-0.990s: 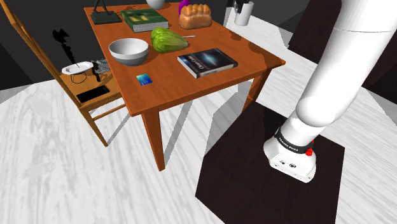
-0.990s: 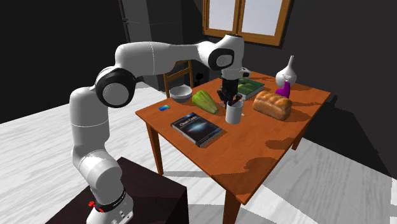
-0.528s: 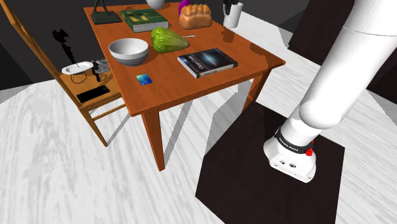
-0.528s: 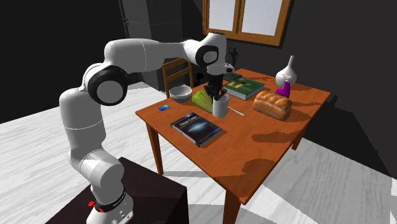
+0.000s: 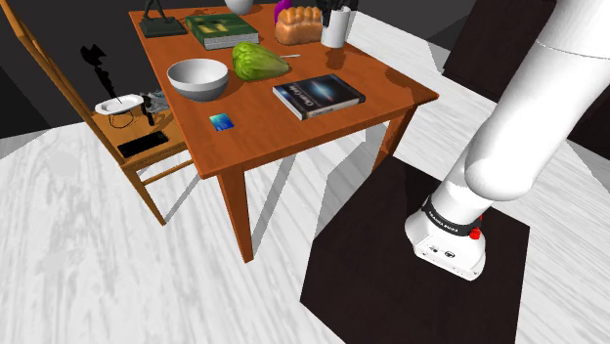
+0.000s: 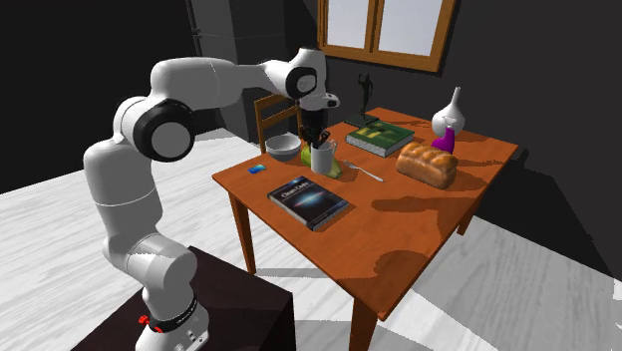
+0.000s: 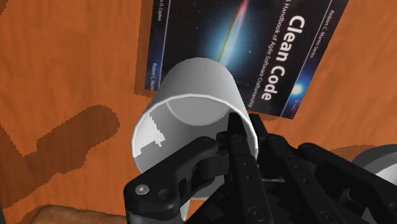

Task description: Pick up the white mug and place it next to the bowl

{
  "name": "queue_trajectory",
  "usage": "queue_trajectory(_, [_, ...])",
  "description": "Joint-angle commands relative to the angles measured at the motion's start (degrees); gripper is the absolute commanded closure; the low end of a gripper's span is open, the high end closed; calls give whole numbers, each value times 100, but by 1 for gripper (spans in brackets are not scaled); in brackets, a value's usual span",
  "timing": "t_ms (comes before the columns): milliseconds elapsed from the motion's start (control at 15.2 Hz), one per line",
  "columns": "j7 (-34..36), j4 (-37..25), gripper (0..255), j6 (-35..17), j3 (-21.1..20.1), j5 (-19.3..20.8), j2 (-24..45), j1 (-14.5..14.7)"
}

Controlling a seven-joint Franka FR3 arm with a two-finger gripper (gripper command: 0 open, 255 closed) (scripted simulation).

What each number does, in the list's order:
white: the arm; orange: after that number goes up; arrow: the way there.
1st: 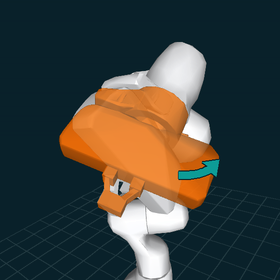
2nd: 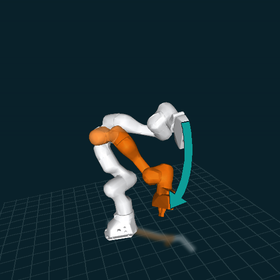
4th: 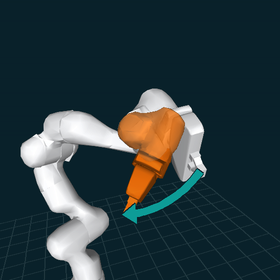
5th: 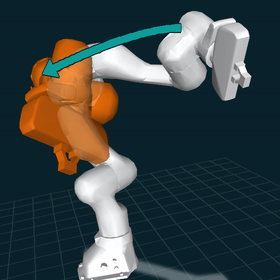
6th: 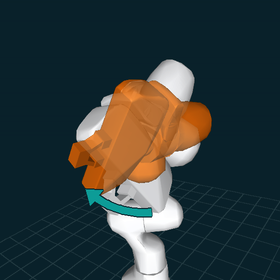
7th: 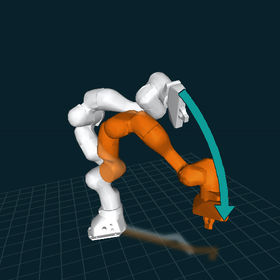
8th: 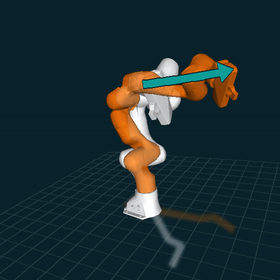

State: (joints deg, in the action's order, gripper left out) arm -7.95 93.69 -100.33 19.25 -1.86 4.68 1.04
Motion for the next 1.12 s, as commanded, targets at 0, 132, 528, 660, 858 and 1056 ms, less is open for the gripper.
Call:
queue_trajectory(0, [288, -34, 255, 41, -124, 24, -13, 152])
queue_trajectory(132, [552, -53, 255, 45, -243, 40, -2, 294])
queue_trajectory(528, [1312, -285, 255, 102, -583, 57, 173, 707])
queue_trajectory(660, [1555, -424, 255, 137, -691, 56, 277, 839])
queue_trajectory(858, [1910, -693, 255, 208, -844, 52, 477, 1036])
queue_trajectory(1056, [2253, -1043, 255, 305, -986, 48, 731, 1229])
